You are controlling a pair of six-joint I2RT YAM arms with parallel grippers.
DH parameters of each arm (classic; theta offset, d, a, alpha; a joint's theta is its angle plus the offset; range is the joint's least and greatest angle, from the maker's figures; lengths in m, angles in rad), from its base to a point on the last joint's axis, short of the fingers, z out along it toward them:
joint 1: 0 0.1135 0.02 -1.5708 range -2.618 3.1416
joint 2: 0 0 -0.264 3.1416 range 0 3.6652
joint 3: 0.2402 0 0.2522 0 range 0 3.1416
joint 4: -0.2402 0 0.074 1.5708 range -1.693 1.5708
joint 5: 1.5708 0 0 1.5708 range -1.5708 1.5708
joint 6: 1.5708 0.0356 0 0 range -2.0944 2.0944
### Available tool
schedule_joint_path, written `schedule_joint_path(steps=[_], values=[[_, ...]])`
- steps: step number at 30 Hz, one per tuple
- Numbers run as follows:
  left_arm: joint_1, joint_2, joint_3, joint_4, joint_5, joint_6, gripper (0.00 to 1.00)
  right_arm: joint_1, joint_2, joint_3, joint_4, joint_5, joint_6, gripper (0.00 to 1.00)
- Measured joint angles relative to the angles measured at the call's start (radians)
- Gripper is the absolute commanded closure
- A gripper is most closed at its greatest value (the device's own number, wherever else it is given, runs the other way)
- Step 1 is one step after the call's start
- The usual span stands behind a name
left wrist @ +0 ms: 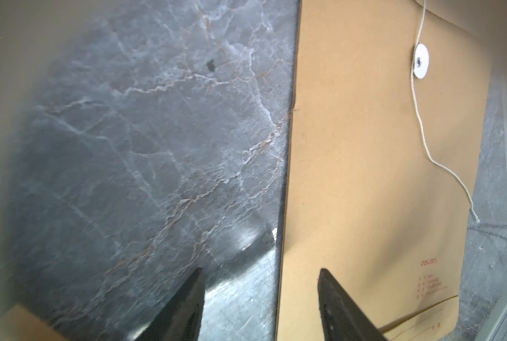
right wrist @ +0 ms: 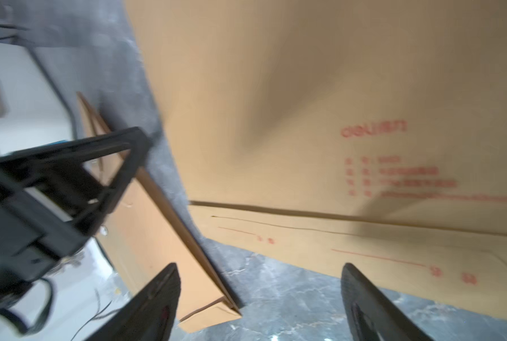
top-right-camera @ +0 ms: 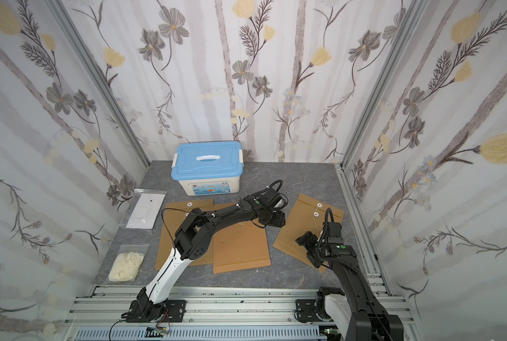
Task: Close the mouth of the file bag
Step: Adjust the file bag at the center of the board.
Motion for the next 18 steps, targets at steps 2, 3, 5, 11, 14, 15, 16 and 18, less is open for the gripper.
schedule_joint_path(steps=[2, 3, 5, 11, 14, 15, 16, 18], values=[[0.012, -0.002, 0.018, -0.018, 0.024, 0.008, 0.34, 0.058, 0.0, -0.011, 0.024, 0.042, 0.042, 0.24], [0.018, -0.002, 0.032, -0.026, 0.035, 0.018, 0.34, 0.082, 0.003, -0.017, 0.036, 0.068, 0.062, 0.24], [0.029, -0.002, 0.066, -0.043, 0.043, 0.033, 0.34, 0.125, 0.019, -0.021, 0.046, 0.134, 0.093, 0.29], [0.039, -0.002, 0.122, -0.067, 0.069, 0.058, 0.34, 0.158, 0.105, -0.003, 0.087, 0.282, 0.114, 0.36], [0.035, -0.002, 0.103, -0.076, 0.079, 0.059, 0.34, 0.163, 0.151, 0.012, 0.121, 0.308, 0.113, 0.39], [0.035, -0.002, 0.101, -0.077, 0.082, 0.058, 0.34, 0.164, 0.16, 0.019, 0.12, 0.312, 0.113, 0.42], [0.035, -0.002, 0.099, -0.077, 0.082, 0.058, 0.34, 0.164, 0.165, 0.025, 0.119, 0.319, 0.111, 0.44], [0.036, 0.0, 0.098, -0.077, 0.082, 0.058, 0.34, 0.164, 0.173, 0.039, 0.114, 0.33, 0.1, 0.58]])
